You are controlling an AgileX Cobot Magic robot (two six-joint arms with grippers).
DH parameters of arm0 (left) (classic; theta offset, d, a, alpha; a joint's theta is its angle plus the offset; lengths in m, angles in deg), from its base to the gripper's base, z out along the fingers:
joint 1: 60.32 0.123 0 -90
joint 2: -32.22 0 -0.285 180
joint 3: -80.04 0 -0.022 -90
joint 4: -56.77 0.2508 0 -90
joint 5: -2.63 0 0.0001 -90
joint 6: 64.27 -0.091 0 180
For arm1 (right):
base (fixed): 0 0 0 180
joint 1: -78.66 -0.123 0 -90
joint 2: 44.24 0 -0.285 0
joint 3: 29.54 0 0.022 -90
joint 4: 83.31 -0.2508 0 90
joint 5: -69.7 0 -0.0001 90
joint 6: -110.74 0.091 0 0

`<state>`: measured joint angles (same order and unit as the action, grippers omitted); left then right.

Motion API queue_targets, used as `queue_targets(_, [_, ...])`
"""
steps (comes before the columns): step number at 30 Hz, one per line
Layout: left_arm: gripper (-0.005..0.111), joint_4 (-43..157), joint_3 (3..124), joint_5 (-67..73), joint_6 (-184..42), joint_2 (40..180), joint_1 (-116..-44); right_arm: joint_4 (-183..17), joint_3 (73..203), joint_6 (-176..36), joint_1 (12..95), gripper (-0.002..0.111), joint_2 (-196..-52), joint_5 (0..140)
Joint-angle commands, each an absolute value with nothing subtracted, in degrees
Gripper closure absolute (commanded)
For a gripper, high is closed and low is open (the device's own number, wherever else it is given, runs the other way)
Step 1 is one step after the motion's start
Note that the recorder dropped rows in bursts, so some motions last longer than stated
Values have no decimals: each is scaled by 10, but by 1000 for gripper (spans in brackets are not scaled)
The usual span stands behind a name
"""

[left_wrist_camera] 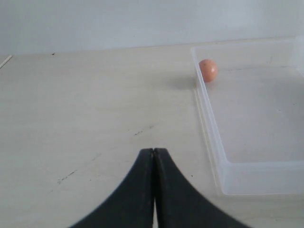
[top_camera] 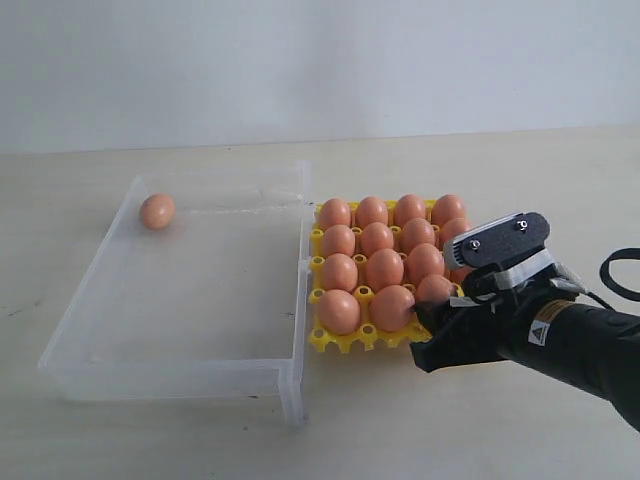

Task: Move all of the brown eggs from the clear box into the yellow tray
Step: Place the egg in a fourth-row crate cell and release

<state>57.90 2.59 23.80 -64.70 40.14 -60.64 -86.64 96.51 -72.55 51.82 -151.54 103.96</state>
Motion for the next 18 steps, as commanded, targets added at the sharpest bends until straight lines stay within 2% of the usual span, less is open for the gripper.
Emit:
queue_targets(1, [107, 577, 28, 233, -647, 400, -609, -863, 965, -739, 521, 49, -1488, 1023])
queue_targets(8, [107, 577, 28, 233, -647, 400, -609, -862, 979, -754, 521, 49, -1392, 965])
queue_targets(12, [107, 577, 28, 233, -647, 400, -609, -863, 1029, -740, 521, 49, -1359, 838])
queue_targets(18, [107, 577, 28, 233, -647, 400, -609, -858, 1201, -660, 492, 51, -1376, 587])
